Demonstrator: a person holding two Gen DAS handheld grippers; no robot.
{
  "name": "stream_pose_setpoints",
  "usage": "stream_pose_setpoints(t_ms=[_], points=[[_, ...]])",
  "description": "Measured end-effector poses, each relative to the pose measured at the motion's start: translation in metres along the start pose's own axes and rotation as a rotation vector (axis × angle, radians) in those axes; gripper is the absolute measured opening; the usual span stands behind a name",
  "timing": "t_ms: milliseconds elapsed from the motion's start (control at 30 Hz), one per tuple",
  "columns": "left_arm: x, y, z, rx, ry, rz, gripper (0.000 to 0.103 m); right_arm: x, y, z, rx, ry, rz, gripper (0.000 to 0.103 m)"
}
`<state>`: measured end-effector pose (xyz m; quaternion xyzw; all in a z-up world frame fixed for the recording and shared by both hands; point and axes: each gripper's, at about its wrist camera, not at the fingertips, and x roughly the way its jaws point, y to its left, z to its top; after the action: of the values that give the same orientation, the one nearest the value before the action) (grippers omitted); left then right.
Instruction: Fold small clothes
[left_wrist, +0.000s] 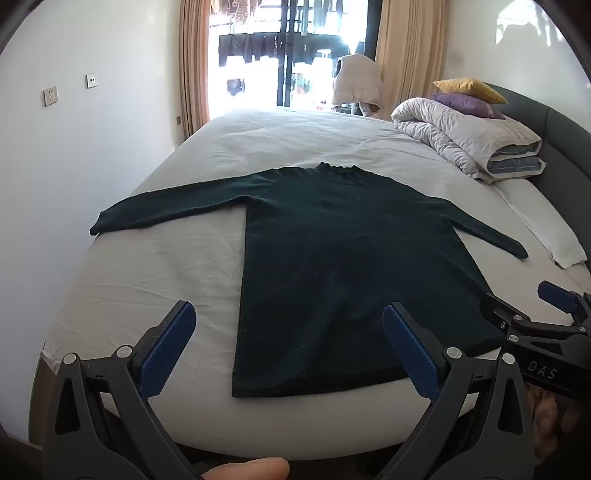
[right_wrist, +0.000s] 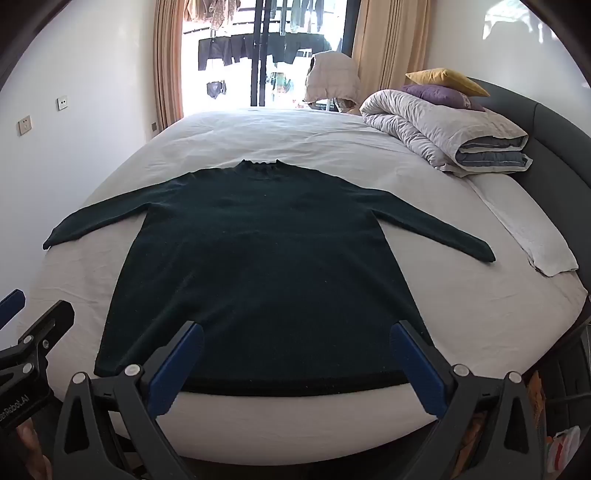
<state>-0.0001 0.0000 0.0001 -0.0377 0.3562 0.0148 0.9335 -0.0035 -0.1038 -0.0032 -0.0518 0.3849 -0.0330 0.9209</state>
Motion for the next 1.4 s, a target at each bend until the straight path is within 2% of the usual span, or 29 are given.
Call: stream_pose_setpoints(t_ms=[1400], points=[[0.0011,0.0011,-0.004,-0.002,0.008,0.001,0.103,0.0034,0.0008,-0.0037,-0.002,0.009,-0.001,0.103]])
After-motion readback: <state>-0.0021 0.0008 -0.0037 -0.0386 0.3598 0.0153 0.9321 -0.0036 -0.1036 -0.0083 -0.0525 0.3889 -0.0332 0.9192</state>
